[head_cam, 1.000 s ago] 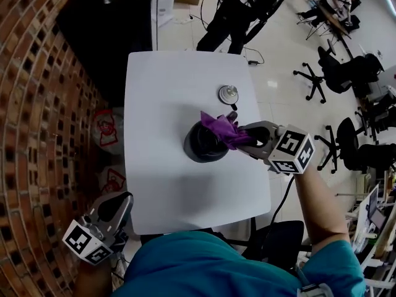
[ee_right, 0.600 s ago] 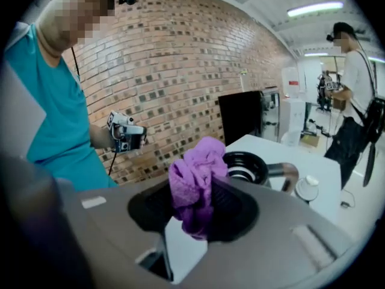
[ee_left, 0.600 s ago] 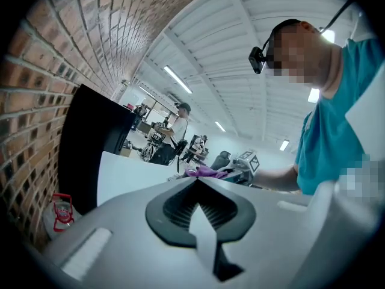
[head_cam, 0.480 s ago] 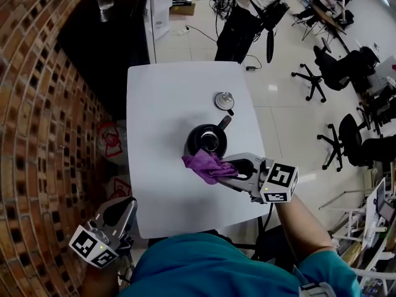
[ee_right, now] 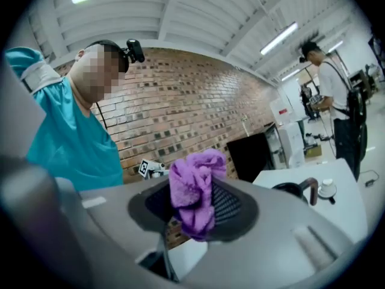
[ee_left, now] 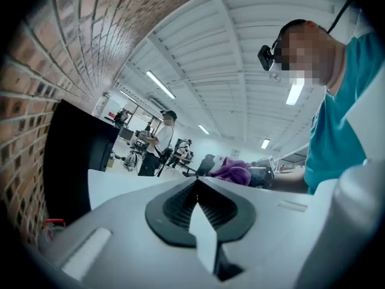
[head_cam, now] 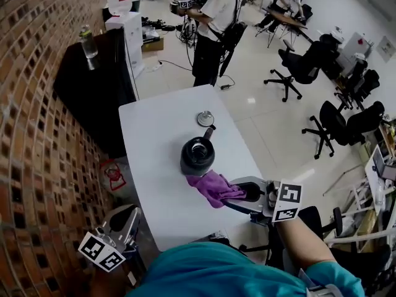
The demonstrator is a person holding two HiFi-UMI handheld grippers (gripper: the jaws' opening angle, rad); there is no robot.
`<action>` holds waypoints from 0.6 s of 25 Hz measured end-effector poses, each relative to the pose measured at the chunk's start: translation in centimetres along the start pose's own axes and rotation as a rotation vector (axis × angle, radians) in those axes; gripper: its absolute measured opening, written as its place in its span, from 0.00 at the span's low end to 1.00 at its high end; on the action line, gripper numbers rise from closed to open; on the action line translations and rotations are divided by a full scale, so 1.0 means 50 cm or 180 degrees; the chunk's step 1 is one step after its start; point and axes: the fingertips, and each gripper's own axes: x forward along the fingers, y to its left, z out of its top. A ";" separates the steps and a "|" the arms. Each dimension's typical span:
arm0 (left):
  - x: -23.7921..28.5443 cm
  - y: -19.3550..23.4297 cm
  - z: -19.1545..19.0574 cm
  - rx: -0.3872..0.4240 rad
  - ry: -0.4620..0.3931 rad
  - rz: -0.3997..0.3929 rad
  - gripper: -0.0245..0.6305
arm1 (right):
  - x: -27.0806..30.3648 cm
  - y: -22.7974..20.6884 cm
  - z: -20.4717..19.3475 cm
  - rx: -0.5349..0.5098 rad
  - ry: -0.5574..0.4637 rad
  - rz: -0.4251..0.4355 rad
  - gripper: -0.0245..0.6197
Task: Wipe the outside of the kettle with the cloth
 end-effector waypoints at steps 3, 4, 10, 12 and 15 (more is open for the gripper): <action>0.013 -0.056 0.007 0.0084 0.0008 -0.0188 0.04 | -0.052 0.056 0.011 -0.0047 -0.0150 -0.0078 0.23; 0.017 -0.079 0.011 0.0159 -0.0005 -0.0230 0.04 | -0.072 0.071 0.012 -0.0093 -0.0184 -0.0086 0.23; 0.005 -0.318 -0.052 0.0514 0.0042 -0.0246 0.04 | -0.285 0.193 -0.045 -0.0376 -0.0276 -0.0126 0.23; -0.006 -0.410 -0.097 0.0435 -0.0020 -0.0161 0.04 | -0.363 0.229 -0.080 -0.0421 -0.0264 -0.0123 0.23; -0.036 -0.553 -0.169 0.0231 -0.0037 -0.0003 0.04 | -0.458 0.299 -0.134 -0.0376 -0.0191 -0.0033 0.23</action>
